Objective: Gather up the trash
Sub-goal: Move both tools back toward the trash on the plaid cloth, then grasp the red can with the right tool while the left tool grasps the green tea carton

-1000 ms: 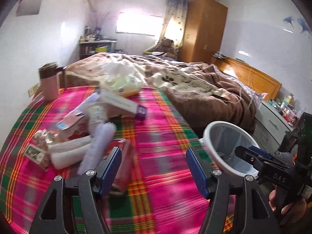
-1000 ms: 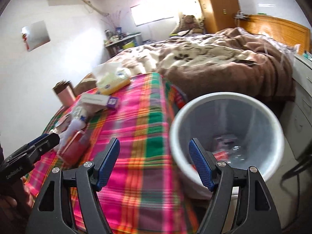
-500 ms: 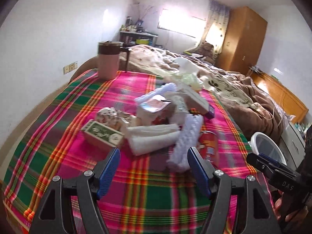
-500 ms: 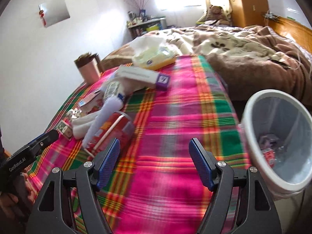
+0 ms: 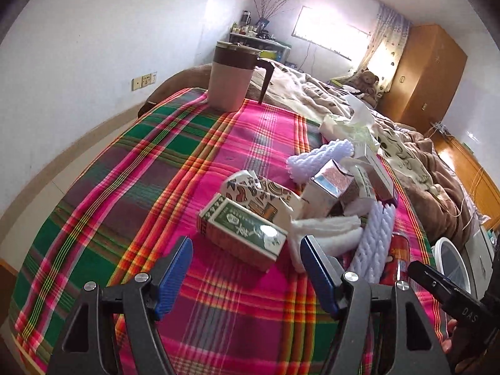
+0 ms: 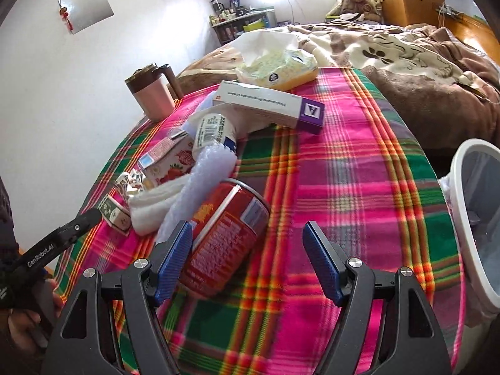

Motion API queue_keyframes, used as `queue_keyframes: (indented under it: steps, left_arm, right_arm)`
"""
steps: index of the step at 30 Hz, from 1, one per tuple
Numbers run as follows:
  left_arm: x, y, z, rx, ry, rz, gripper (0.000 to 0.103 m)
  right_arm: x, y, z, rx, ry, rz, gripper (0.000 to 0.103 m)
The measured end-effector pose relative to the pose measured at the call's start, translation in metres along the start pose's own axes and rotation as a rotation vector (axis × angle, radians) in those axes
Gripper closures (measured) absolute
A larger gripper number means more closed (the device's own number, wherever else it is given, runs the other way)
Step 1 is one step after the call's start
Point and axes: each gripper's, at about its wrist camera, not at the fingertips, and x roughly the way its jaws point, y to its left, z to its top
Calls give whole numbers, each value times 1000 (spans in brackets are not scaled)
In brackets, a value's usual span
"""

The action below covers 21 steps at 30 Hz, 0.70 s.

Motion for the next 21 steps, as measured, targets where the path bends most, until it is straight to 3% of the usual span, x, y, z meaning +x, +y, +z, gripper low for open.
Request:
queue_keyframes:
  steps: [11, 15, 21]
  left_arm:
    - [38, 2, 14, -48, 85, -3, 32]
    - [48, 4, 14, -58, 104, -1, 32]
    - [47, 8, 9, -28, 119, 66, 32]
  right_arm:
    - [18, 11, -1, 5, 75, 16, 28]
    - [20, 14, -5, -44, 94, -4, 28]
    - [17, 9, -9, -97, 120, -79, 28]
